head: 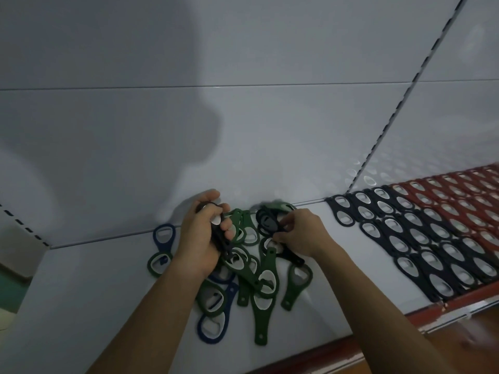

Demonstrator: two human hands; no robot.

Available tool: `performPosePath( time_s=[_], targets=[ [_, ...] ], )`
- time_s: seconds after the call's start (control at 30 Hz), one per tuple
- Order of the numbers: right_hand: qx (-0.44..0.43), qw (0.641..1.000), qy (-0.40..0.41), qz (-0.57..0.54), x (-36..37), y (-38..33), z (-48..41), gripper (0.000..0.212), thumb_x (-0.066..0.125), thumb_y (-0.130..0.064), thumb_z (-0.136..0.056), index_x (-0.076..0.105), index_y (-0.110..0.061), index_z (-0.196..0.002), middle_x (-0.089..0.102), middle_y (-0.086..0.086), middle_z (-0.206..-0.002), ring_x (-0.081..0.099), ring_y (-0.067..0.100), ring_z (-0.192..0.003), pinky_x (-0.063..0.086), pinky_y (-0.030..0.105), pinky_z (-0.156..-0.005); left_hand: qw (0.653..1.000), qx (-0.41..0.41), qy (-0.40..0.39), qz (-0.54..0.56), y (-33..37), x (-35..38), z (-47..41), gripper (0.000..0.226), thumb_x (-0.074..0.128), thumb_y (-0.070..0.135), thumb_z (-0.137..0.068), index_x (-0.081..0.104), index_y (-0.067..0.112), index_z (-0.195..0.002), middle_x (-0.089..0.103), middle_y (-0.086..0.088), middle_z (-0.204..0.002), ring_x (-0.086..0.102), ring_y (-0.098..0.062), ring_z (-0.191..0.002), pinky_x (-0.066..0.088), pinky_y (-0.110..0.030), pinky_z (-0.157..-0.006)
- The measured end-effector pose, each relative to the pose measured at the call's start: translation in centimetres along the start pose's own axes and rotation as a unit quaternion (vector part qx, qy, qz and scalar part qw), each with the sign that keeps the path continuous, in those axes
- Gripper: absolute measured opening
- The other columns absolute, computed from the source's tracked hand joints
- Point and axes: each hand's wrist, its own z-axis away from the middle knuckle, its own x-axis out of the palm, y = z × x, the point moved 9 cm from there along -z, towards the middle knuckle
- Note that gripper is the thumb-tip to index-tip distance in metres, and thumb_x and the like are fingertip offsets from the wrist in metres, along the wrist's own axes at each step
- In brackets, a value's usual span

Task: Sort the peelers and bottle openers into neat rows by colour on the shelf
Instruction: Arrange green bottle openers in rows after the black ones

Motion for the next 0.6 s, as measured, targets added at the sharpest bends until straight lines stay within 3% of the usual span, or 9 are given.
performPosePath(
  time_s=[0.07,0.13,0.23,0.3,0.37,0.43,0.5,0.53,0.6],
  targets=[
    [-0.017,1.000,0.002,-0.002,-0.3,-0.3,0.3,0.010,0.076,-0.030,-0.088,0.070,-0.025,-0.081,0.060,-0.013,-0.070,0.055,0.005,-0.068,0.032,0.011,-0.051,1.000,-0.009,-0.008,-0.009,-0.4,0.0,-0.1,0.028,0.050,-0.007,-0.095,0.060,0.012,-0.113,0.059,-0.008,-0.083,0.048,-0.015,-0.056,0.044,-0.027,-0.049],
    [-0.038,0.996,0.030,-0.079,-1.0,-0.7,0.5,0.022,0.074,-0.029,-0.090,0.065,-0.023,-0.071,0.061,-0.011,-0.065,0.056,0.006,-0.065,0.036,0.015,-0.058,0.999,-0.025,-0.028,-0.007,-1.0,0.4,-0.1,0.029,0.064,-0.002,-0.089,0.061,0.012,-0.114,0.060,-0.009,-0.088,0.053,-0.014,-0.061,0.048,-0.027,-0.054],
    [-0.081,0.949,-0.028,-0.305,-0.8,-3.0,1.8,0.002,0.074,-0.021,-0.092,0.076,-0.020,-0.091,0.075,-0.004,-0.084,0.067,0.011,-0.078,0.049,0.023,-0.070,0.998,-0.020,-0.050,-0.025,-1.2,1.1,0.1,0.045,0.079,0.017,-0.078,0.062,0.011,-0.119,0.063,-0.006,-0.089,0.058,-0.012,-0.066,0.052,-0.026,-0.059],
    [-0.127,0.924,-0.115,-0.342,0.5,-5.4,3.1,0.008,0.077,-0.020,-0.089,0.077,-0.017,-0.097,0.076,0.001,-0.090,0.068,0.012,-0.081,0.053,0.026,-0.073,0.996,-0.008,-0.054,-0.074,-1.3,1.5,0.3,0.053,0.082,0.024,-0.073,0.065,0.008,-0.120,0.071,-0.008,-0.096,0.069,-0.017,-0.078,0.058,-0.030,-0.068],
    [-0.136,0.915,-0.135,-0.356,1.1,-6.3,3.4,0.018,0.083,-0.022,-0.083,0.078,-0.013,-0.099,0.077,0.006,-0.093,0.070,0.017,-0.084,0.055,0.028,-0.075,0.991,0.000,-0.037,-0.130,-1.8,1.5,0.3,0.053,0.082,0.023,-0.074,0.066,0.014,-0.124,0.073,-0.012,-0.112,0.073,-0.025,-0.101,0.060,-0.039,-0.086],
    [-0.113,0.941,-0.060,-0.314,0.3,-5.8,2.7,0.024,0.084,-0.034,-0.082,0.076,-0.014,-0.093,0.076,0.003,-0.086,0.071,0.017,-0.080,0.055,0.026,-0.069,0.991,0.013,-0.013,-0.135,-1.8,1.2,0.2,0.038,0.076,0.010,-0.086,0.067,0.021,-0.121,0.071,-0.011,-0.116,0.071,-0.027,-0.107,0.059,-0.042,-0.089],
    [-0.084,0.985,0.046,-0.144,-1.0,-4.1,1.7,0.031,0.074,-0.049,-0.088,0.070,-0.019,-0.089,0.070,-0.004,-0.079,0.067,0.013,-0.076,0.049,0.022,-0.064,0.996,0.013,0.000,-0.089,-1.6,0.9,0.0,0.033,0.064,-0.001,-0.093,0.065,0.019,-0.119,0.071,-0.011,-0.117,0.072,-0.028,-0.107,0.057,-0.041,-0.087],
    [-0.068,0.994,0.066,-0.056,-1.3,-3.2,1.5,0.032,0.071,-0.052,-0.089,0.068,-0.021,-0.090,0.067,-0.008,-0.081,0.064,0.012,-0.078,0.047,0.022,-0.064,0.998,0.004,-0.004,-0.056,-1.6,1.0,0.0,0.033,0.060,-0.004,-0.094,0.062,0.016,-0.120,0.072,-0.014,-0.116,0.073,-0.029,-0.103,0.058,-0.041,-0.086],
    [-0.037,0.999,0.013,0.034,-0.5,-1.4,1.3,0.033,0.076,-0.052,-0.085,0.067,-0.024,-0.100,0.063,-0.009,-0.090,0.063,0.013,-0.086,0.050,0.027,-0.071,1.000,-0.014,-0.017,-0.016,-1.5,1.1,0.0,0.035,0.056,-0.008,-0.095,0.060,0.014,-0.122,0.074,-0.016,-0.105,0.073,-0.027,-0.080,0.060,-0.040,-0.072]
  ],
)
